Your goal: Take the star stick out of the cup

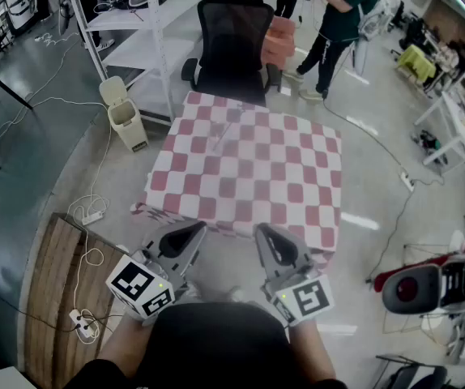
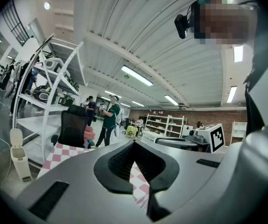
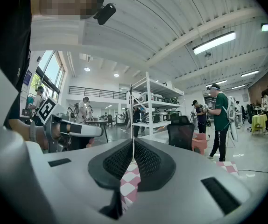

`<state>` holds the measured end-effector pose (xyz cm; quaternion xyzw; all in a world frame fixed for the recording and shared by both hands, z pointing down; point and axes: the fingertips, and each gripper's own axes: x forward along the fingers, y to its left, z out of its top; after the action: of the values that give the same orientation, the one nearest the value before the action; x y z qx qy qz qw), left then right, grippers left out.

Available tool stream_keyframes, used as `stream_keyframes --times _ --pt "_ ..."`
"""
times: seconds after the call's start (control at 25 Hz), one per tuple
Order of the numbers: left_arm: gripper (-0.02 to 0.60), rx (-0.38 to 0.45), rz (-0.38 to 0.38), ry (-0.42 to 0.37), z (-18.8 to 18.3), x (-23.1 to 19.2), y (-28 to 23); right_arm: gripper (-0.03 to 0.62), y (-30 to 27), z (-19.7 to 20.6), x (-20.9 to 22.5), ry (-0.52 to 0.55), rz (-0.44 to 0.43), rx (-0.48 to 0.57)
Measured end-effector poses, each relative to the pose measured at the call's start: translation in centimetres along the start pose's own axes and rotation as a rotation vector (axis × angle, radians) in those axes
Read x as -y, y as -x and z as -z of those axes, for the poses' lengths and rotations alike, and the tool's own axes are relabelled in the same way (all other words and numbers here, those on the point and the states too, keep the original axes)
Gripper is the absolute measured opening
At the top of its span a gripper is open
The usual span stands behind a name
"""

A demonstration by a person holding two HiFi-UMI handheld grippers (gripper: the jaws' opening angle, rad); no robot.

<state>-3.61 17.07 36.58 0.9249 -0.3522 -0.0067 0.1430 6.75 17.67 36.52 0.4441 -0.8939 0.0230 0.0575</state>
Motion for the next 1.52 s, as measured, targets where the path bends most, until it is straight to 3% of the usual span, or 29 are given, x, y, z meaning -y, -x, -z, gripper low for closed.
stream_keyframes --times 0.36,0.6,0.92,1.28,1.52 --pt "0.040 0.031 0.044 0.069 -0.2 -2.4 2.6 0.025 -2.1 -0.2 -2.2 -0.027 0.005 -0.004" --pt "0.040 0.049 0.013 0.041 -0.1 -5.3 4.5 0.025 -4.2 -0.1 -3.7 -0.051 0.012 -0.010" --pt "0.040 0.014 0.033 0.060 1.4 -8.6 6.1 0.025 -5.7 1.7 -5.7 -0.043 0.064 -0.057" --pt "0.040 -0.016 0.046 0.070 2.1 -9.4 3.6 0.025 -7.0 2.7 -3.2 -0.087 0.078 -0.063" --pt "0.040 -0.018 -0.004 0.073 1.6 -11.1 -0.3 0.025 -9.1 3.1 1.2 -0.089 0.030 -0.066"
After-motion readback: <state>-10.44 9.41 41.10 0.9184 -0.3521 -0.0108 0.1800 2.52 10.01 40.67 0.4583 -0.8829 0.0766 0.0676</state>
